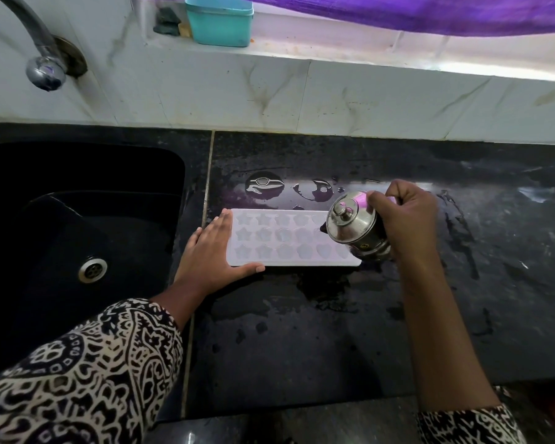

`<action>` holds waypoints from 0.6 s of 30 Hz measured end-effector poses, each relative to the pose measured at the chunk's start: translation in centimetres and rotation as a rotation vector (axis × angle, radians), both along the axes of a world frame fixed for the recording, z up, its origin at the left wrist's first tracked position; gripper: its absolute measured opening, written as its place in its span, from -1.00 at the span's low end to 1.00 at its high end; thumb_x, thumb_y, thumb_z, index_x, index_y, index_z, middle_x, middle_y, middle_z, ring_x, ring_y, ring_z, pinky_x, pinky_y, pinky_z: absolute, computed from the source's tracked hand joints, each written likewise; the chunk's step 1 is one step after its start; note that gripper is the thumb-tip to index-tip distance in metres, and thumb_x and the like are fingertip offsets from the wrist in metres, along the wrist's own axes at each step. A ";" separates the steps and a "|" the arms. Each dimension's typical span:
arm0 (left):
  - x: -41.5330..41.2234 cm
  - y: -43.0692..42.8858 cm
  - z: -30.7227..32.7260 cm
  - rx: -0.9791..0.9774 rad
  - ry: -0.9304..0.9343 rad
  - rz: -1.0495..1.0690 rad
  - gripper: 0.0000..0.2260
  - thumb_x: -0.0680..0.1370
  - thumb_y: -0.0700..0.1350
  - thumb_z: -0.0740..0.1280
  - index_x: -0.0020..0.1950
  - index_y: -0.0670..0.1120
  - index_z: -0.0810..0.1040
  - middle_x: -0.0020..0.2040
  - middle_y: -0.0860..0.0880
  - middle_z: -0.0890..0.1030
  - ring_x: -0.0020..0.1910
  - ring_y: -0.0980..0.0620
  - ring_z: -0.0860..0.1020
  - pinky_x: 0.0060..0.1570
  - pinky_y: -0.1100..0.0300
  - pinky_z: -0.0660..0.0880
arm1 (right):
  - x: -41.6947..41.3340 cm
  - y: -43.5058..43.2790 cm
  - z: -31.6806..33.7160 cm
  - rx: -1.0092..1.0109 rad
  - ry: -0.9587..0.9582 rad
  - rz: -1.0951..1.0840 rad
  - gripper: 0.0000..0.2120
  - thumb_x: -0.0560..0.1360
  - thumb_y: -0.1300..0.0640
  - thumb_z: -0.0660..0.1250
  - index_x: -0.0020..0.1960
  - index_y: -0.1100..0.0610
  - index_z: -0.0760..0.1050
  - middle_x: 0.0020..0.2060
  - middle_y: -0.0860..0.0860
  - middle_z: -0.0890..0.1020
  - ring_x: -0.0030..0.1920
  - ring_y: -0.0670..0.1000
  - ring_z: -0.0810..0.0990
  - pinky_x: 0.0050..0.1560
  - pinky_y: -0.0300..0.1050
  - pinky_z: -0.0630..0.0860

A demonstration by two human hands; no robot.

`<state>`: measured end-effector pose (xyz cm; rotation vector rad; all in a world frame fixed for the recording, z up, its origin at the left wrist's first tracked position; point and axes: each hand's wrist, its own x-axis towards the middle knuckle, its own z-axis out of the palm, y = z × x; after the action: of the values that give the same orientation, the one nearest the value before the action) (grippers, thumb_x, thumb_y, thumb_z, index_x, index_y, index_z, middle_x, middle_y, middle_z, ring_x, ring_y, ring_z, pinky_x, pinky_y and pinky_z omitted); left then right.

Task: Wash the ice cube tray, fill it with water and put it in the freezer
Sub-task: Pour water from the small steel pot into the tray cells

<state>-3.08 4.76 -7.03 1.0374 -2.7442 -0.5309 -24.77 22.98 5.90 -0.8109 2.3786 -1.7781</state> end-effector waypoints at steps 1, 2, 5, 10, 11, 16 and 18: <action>0.0 0.0 0.0 0.000 -0.001 -0.001 0.16 0.20 0.64 0.02 0.60 -0.03 -0.11 0.61 0.02 0.01 0.56 0.06 0.05 0.50 0.01 -0.04 | 0.0 0.0 0.0 0.002 0.004 0.000 -0.66 0.34 0.22 0.39 -0.45 0.04 0.26 -0.52 -0.02 0.33 -0.45 -0.04 0.28 -0.36 -0.18 0.32; 0.0 0.0 0.0 -0.003 -0.003 -0.002 0.16 0.21 0.64 0.02 0.60 -0.03 -0.11 0.61 0.02 0.01 0.56 0.06 0.05 0.50 0.01 -0.04 | 0.0 0.0 0.0 0.003 0.008 0.001 -0.68 0.34 0.22 0.39 -0.44 0.06 0.27 -0.50 0.02 0.34 -0.44 -0.01 0.29 -0.35 -0.16 0.33; 0.1 0.0 0.0 -0.009 -0.009 -0.001 0.16 0.20 0.65 0.01 0.60 -0.03 -0.12 0.61 0.02 0.01 0.56 0.06 0.05 0.50 0.01 -0.04 | 0.1 0.0 0.1 0.000 0.009 0.007 -0.72 0.33 0.20 0.39 -0.42 0.11 0.30 -0.48 0.09 0.36 -0.41 0.01 0.29 -0.34 -0.12 0.34; 0.1 0.0 0.0 -0.006 -0.008 -0.001 0.16 0.20 0.64 0.02 0.60 -0.03 -0.12 0.61 0.02 0.00 0.57 0.06 0.04 0.50 0.01 -0.05 | 0.1 -0.1 0.2 0.005 0.001 0.017 -0.72 0.32 0.18 0.40 -0.41 0.12 0.31 -0.47 0.10 0.36 -0.41 0.02 0.30 -0.34 -0.12 0.34; 0.1 0.0 0.0 -0.008 -0.011 -0.001 0.16 0.21 0.64 0.01 0.60 -0.03 -0.13 0.61 0.03 0.00 0.57 0.06 0.04 0.50 0.02 -0.05 | 0.0 -0.1 0.2 0.008 0.003 0.018 -0.72 0.32 0.19 0.40 -0.41 0.13 0.31 -0.47 0.09 0.36 -0.41 0.02 0.29 -0.34 -0.12 0.34; 0.0 0.0 0.0 -0.002 -0.002 -0.004 0.16 0.21 0.64 0.02 0.61 -0.03 -0.12 0.61 0.02 0.00 0.57 0.06 0.04 0.50 0.01 -0.05 | 0.1 -0.1 0.4 0.014 0.002 0.021 -0.73 0.27 0.10 0.39 -0.43 0.08 0.29 -0.48 0.08 0.36 -0.40 0.02 0.30 -0.33 -0.08 0.36; 0.1 0.0 -0.1 -0.006 -0.007 -0.002 0.16 0.20 0.65 0.01 0.60 -0.03 -0.12 0.61 0.03 0.00 0.56 0.07 0.04 0.50 0.02 -0.05 | 0.3 -0.2 0.5 0.011 -0.002 0.025 -0.72 0.22 0.05 0.37 -0.44 0.05 0.27 -0.49 0.05 0.34 -0.41 0.02 0.28 -0.35 -0.11 0.33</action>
<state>-3.02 4.74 -7.08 1.0372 -2.7519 -0.5201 -24.46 22.78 6.38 -0.8334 2.3643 -1.7545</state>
